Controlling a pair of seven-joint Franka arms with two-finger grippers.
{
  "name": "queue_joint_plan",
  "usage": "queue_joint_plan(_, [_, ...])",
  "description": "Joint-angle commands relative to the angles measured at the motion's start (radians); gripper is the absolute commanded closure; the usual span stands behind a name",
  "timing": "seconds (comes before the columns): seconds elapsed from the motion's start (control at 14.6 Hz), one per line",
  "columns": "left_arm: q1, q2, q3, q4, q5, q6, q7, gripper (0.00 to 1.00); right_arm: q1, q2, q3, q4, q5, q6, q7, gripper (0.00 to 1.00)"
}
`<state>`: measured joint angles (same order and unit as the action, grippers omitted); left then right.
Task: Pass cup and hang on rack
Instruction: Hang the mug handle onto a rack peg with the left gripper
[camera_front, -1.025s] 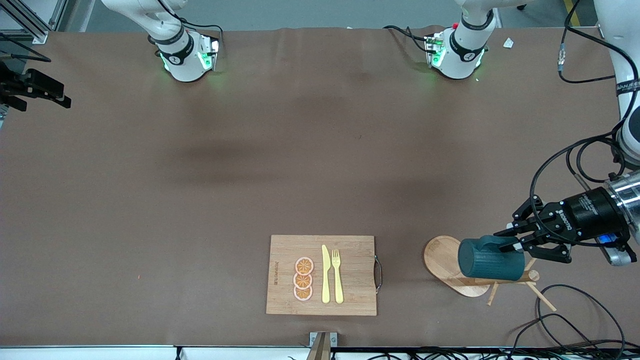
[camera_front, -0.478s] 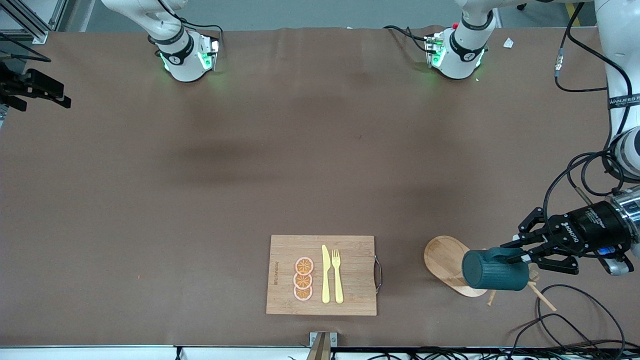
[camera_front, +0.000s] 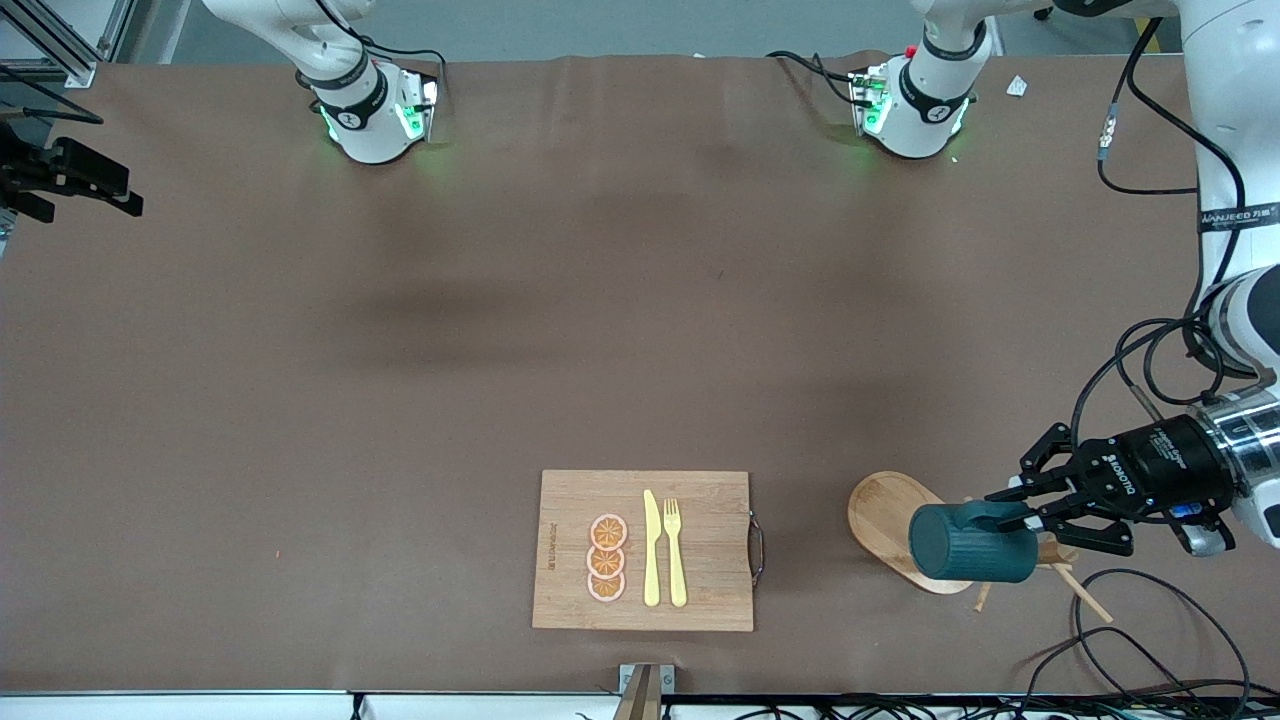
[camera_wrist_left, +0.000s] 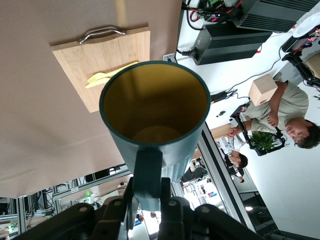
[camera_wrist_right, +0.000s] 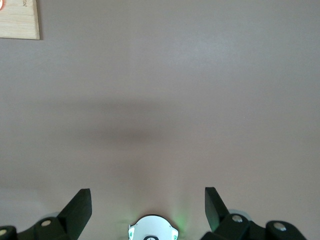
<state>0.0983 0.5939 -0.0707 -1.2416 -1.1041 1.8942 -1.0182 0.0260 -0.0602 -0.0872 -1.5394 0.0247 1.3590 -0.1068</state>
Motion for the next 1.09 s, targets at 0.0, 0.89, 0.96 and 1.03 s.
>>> queue_joint_plan(0.0, [0.004, 0.015, -0.003, 0.005, -0.057, -0.003, 0.039, 1.00, 0.011, -0.020, -0.002, -0.018, -0.012, 0.000, 0.012, 0.00])
queue_joint_plan(0.89, [0.040, 0.070, -0.006, 0.005, -0.088, -0.043, 0.099, 1.00, 0.008, -0.018, -0.002, -0.019, -0.012, 0.006, 0.012, 0.00])
queue_joint_plan(0.96, [0.041, 0.072, -0.006, 0.004, -0.088, -0.046, 0.107, 1.00, 0.006, -0.018, -0.002, -0.019, -0.012, 0.006, 0.012, 0.00])
queue_joint_plan(1.03, [0.043, 0.072, -0.004, 0.004, -0.088, -0.047, 0.107, 1.00, 0.006, -0.018, -0.002, -0.018, -0.012, 0.006, 0.012, 0.00])
